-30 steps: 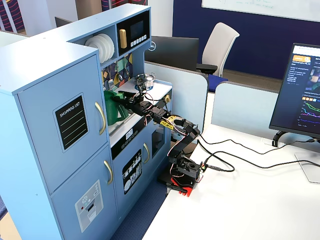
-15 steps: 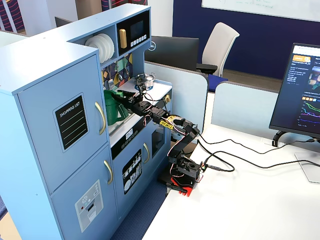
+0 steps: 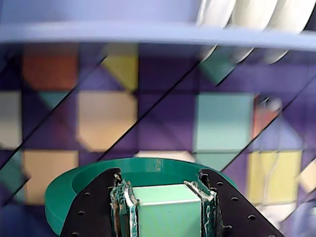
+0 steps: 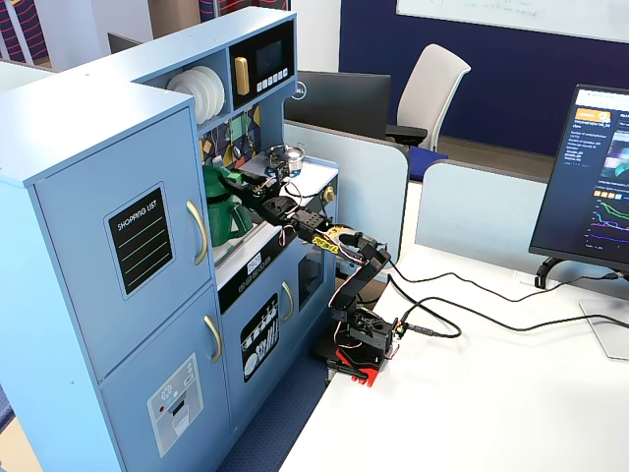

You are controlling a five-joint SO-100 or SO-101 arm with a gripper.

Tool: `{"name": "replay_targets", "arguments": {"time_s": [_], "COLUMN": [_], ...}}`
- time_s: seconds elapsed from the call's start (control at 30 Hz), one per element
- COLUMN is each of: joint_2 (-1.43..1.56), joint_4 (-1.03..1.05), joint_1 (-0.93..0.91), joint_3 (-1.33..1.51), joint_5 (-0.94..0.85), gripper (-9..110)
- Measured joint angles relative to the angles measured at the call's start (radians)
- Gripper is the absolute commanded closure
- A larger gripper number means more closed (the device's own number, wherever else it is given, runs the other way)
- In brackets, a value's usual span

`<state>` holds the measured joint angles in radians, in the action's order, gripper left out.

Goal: Take off the lid from the green recipient and place it on the counter

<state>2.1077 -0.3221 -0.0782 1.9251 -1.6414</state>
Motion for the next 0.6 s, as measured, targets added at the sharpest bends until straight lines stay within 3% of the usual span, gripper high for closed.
{"name": "replay_targets", "arguments": {"time_s": [0.6], "joint_2": [0.000], "joint_4": [0.063], "joint_1": [-0.376], "joint_3": [-0.037], "joint_5": [0.075], "gripper": [101]}}
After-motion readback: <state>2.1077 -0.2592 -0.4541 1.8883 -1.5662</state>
